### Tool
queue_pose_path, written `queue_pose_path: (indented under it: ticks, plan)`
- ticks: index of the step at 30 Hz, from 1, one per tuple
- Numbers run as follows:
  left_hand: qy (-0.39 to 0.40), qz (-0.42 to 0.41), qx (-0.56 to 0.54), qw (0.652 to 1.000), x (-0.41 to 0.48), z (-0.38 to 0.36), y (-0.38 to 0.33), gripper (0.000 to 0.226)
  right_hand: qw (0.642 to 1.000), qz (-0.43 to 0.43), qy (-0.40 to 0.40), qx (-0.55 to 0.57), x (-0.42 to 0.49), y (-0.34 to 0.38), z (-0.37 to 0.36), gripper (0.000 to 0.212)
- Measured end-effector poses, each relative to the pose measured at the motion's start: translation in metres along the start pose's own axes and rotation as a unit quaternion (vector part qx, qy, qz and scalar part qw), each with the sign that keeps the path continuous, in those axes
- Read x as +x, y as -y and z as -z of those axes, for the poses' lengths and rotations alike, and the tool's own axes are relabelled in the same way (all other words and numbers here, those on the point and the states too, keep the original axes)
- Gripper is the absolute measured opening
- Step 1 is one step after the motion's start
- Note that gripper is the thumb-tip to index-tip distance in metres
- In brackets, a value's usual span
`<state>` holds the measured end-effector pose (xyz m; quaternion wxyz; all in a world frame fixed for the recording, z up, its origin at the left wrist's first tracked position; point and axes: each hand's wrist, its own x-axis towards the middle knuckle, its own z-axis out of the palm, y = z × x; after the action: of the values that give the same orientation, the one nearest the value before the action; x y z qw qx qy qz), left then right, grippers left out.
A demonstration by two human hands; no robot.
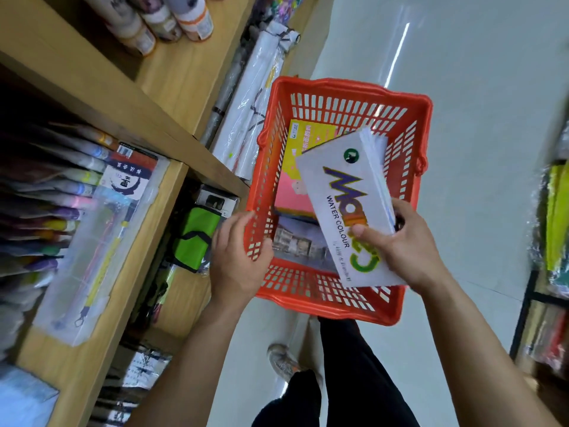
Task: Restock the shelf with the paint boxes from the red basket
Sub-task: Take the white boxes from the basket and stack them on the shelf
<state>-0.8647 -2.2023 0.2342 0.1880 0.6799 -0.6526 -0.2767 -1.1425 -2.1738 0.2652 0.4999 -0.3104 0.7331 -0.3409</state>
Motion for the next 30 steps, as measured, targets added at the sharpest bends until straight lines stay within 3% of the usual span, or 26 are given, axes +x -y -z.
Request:
queue_pose_path:
  ticks: [2, 5, 9, 13, 17, 22, 30]
  plan:
    - [0.047, -0.034, -0.005, 0.998, 0.003, -0.010, -0.011, 0.043, 0.997, 0.005, -0.041, 0.061, -0.010, 0.006, 0.016, 0.045]
    - [0.218, -0.055, 0.015, 0.974, 0.017, -0.050, -0.015, 0.042, 0.987, -0.006, -0.099, 0.129, -0.023, 0.002, 0.045, 0.043]
    - [0.370, -0.109, 0.144, 0.911, 0.042, -0.120, 0.001, 0.059, 0.969, -0.027, -0.159, 0.190, -0.042, -0.020, 0.083, 0.034]
    - [0.461, -0.139, 0.244, 0.842, 0.066, -0.172, 0.019, 0.074, 0.956, -0.058, -0.192, 0.212, -0.060, -0.045, 0.107, 0.044]
    - [0.457, -0.148, 0.278, 0.832, 0.069, -0.193, 0.029, 0.082, 0.945, -0.096, -0.216, 0.227, -0.068, -0.064, 0.106, 0.035]
    - [0.456, -0.187, 0.307, 0.814, 0.061, -0.195, 0.038, 0.095, 0.948, -0.118, -0.210, 0.208, -0.064, -0.070, 0.099, 0.046]
    - [0.432, -0.208, 0.366, 0.798, 0.064, -0.194, 0.027, 0.074, 0.955, -0.111, -0.203, 0.186, -0.052, -0.064, 0.097, 0.041]
